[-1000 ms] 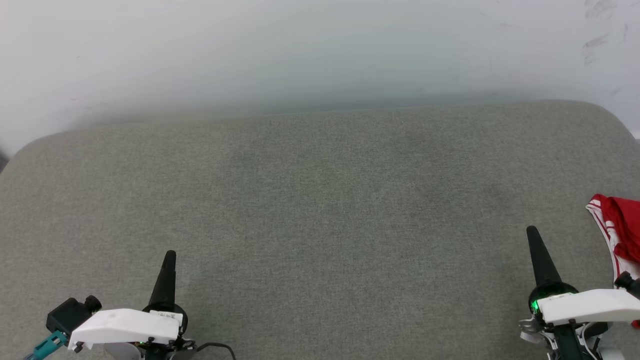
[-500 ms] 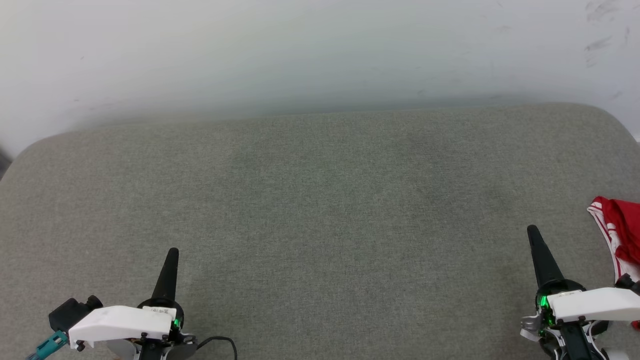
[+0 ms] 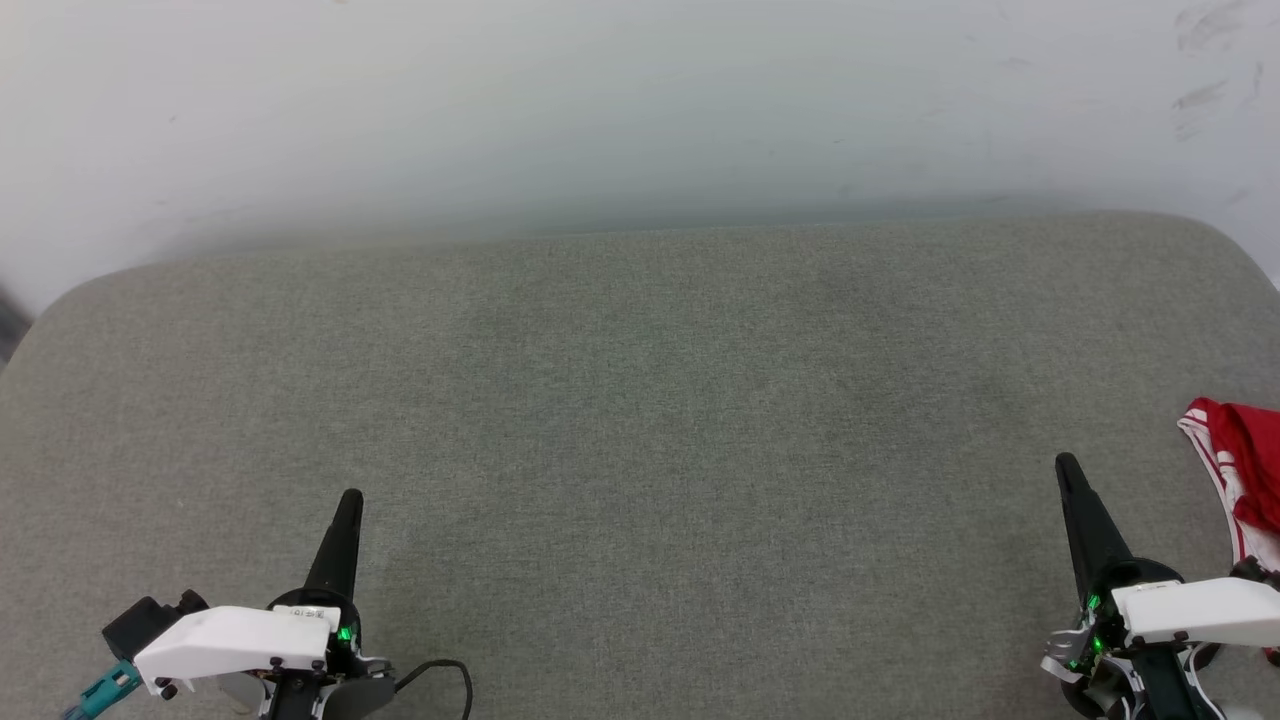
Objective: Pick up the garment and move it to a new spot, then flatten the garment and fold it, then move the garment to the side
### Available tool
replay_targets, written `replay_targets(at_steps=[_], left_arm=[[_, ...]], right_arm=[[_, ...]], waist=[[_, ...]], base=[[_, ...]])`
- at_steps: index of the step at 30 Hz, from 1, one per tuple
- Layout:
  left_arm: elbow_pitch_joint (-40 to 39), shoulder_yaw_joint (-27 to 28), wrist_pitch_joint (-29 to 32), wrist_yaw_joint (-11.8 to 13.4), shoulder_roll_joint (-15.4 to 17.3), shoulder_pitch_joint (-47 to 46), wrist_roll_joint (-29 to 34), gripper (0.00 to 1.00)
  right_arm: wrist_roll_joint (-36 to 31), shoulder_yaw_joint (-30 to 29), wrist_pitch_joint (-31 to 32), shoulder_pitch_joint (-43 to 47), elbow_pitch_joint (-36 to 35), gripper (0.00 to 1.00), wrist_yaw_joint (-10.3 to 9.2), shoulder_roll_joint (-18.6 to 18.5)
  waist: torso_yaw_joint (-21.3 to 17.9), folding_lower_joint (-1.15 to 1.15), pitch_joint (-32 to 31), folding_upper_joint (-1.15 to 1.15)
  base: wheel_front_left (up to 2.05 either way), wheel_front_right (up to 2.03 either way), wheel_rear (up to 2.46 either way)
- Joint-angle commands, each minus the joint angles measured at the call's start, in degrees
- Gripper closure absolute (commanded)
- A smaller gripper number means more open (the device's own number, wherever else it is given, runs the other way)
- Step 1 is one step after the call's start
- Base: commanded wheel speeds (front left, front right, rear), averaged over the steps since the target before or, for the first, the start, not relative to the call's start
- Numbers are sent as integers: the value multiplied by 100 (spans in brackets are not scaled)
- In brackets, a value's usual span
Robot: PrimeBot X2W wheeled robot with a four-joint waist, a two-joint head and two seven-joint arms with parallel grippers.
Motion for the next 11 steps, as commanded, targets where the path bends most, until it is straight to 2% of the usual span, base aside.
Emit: replay_targets(at_steps=[1,11], left_arm=[[4,22,27,-31,15,-121,-92,100],[89,42,146,-48,14,-161,-549,100]], right_arm=[[108,-17,31,-122,-10,100,-1,-19],[563,-61,158,-143,40,100,-1,-6]], waist=[[2,0,-2,0],[24,0,-26,0]], base=[[0,0,0],[0,0,0]])
